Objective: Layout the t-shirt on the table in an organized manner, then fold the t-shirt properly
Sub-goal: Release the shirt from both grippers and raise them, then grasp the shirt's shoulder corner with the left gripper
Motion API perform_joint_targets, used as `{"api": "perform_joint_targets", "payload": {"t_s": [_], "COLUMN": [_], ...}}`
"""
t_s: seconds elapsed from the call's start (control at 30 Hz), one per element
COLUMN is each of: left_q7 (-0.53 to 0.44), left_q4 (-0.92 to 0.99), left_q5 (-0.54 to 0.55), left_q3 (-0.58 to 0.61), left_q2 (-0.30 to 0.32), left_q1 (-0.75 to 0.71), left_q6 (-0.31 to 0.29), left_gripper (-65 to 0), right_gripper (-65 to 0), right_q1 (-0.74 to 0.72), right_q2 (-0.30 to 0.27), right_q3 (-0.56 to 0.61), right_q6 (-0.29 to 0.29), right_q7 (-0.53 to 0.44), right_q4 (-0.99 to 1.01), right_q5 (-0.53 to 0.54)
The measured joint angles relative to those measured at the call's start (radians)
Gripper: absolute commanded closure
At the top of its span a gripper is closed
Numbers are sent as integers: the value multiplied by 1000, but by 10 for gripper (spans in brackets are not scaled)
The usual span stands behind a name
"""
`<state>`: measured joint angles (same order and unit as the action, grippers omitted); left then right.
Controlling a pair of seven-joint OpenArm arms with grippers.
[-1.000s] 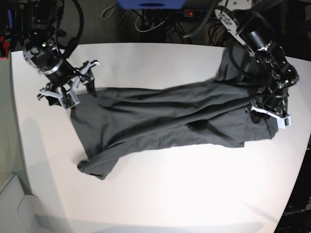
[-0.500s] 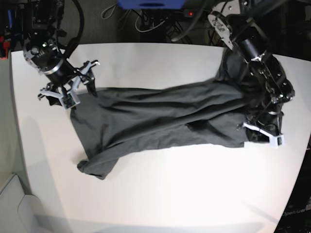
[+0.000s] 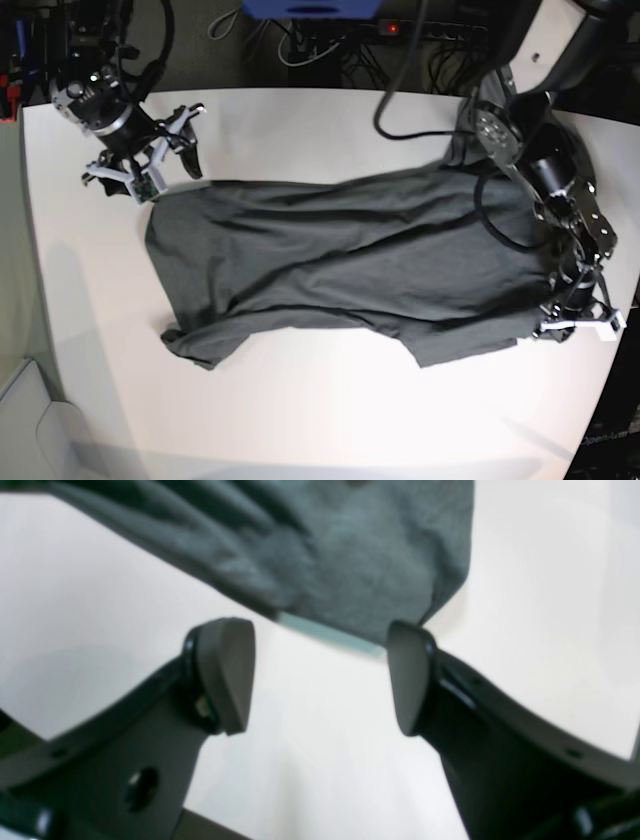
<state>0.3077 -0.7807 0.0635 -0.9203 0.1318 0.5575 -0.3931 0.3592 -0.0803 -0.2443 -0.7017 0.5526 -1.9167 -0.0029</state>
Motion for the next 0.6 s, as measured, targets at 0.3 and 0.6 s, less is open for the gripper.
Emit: {"api": "perform_joint_targets", "payload": {"t_s": [0.3,0.6], "left_q7": [103,385], "left_q4": [-56,-360], "left_q5": [4,13], "left_q3": [-2,-5], "left_q2": [13,-12], "left_q1": [-5,-159], "left_q6": [-4,-15], "left_gripper": [-258,-480], "right_gripper": [-418,-422], "right_q1": [45,24], "right_q2": [-5,-5], "right_q3": [-2,-2], "right_q6": [0,0], "right_q7": [-4,4], "right_q4": [-2,-1], "right_q5": [-1,-1]}}
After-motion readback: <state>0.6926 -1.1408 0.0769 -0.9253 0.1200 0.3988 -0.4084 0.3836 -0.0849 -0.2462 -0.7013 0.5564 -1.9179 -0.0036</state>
